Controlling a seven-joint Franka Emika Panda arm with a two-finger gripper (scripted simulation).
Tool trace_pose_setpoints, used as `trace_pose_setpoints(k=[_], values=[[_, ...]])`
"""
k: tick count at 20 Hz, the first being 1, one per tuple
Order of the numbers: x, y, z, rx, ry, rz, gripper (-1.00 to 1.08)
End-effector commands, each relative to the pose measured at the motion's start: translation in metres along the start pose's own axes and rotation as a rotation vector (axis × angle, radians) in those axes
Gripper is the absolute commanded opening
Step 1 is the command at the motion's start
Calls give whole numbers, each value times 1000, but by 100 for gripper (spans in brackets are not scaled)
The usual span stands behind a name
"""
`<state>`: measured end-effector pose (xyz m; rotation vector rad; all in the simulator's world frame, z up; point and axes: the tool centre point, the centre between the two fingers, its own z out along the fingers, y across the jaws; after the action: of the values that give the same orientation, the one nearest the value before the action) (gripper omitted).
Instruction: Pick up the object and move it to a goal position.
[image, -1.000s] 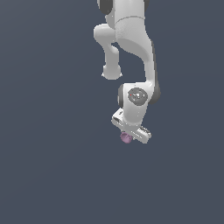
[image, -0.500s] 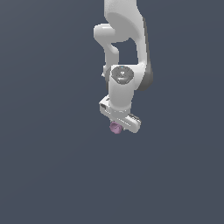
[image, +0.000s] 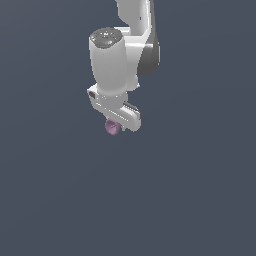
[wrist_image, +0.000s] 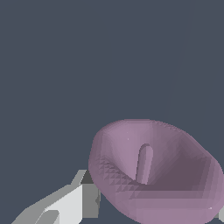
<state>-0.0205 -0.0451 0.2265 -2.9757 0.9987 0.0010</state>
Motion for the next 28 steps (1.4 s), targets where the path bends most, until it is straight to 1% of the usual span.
trace_pose_setpoints(k=[1, 16, 22, 28], values=[[7, 19, -26, 0, -1, 0, -100], [52, 123, -172, -1, 0, 0, -100], [65, 149, -210, -2, 1, -1, -100], [73, 163, -231, -2, 1, -2, -100]])
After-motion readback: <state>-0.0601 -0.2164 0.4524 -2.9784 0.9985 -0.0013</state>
